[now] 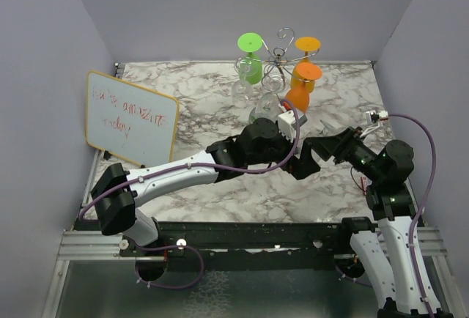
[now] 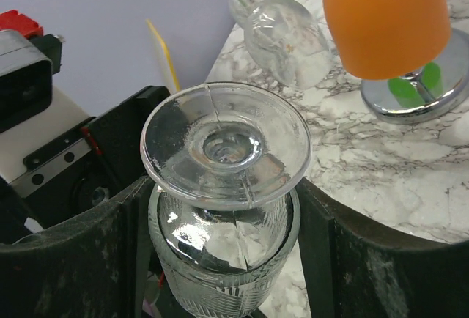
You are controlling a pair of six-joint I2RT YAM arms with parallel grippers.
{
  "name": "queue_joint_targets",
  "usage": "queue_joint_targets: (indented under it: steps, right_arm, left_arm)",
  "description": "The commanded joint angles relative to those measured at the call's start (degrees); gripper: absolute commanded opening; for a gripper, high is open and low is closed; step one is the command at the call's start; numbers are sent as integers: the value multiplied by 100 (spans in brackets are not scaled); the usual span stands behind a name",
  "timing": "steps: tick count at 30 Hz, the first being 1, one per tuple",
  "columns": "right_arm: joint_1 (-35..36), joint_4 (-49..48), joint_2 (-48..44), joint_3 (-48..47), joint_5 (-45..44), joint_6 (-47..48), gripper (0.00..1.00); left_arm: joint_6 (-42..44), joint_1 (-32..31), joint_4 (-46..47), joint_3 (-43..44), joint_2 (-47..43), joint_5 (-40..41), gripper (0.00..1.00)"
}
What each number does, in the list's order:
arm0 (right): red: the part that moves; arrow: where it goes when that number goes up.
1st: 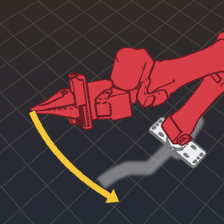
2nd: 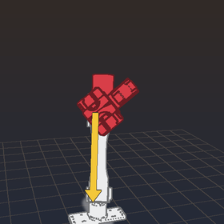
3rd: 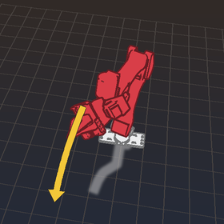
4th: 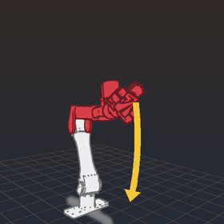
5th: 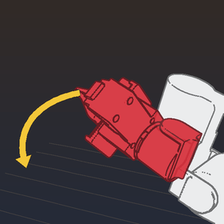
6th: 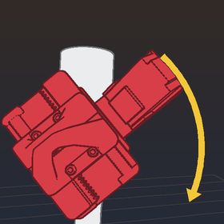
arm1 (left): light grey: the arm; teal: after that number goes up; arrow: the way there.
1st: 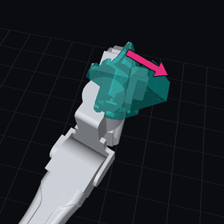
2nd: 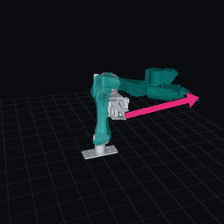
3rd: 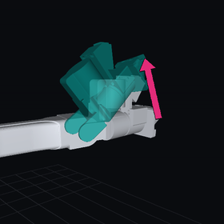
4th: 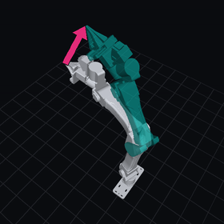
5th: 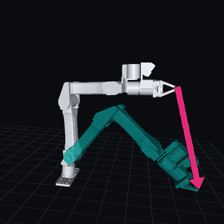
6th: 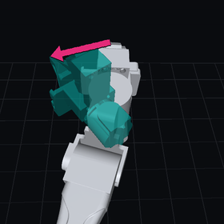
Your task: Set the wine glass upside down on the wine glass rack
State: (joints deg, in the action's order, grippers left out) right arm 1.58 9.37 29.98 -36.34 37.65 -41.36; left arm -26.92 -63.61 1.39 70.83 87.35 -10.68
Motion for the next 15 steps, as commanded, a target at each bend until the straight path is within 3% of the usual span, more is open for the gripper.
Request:
queue_joint_targets:
  steps: [1,9,13,15]
  right_arm:
    - [35,-471,-104,-151,441,-167,32]
    - [35,-438,-142,-153,630,-30,32]
    - [35,-664,-148,-75,836,-175,33]
    - [33,-816,-134,-35,907,-289,33]
  left_arm:
    - [-33,-35,139,143,12,36,98]
    - [-326,-19,232,105,-73,133,77]
    - [-546,-19,729,-157,-216,59,77]
    - [-574,-19,1126,-345,-271,-114,84]
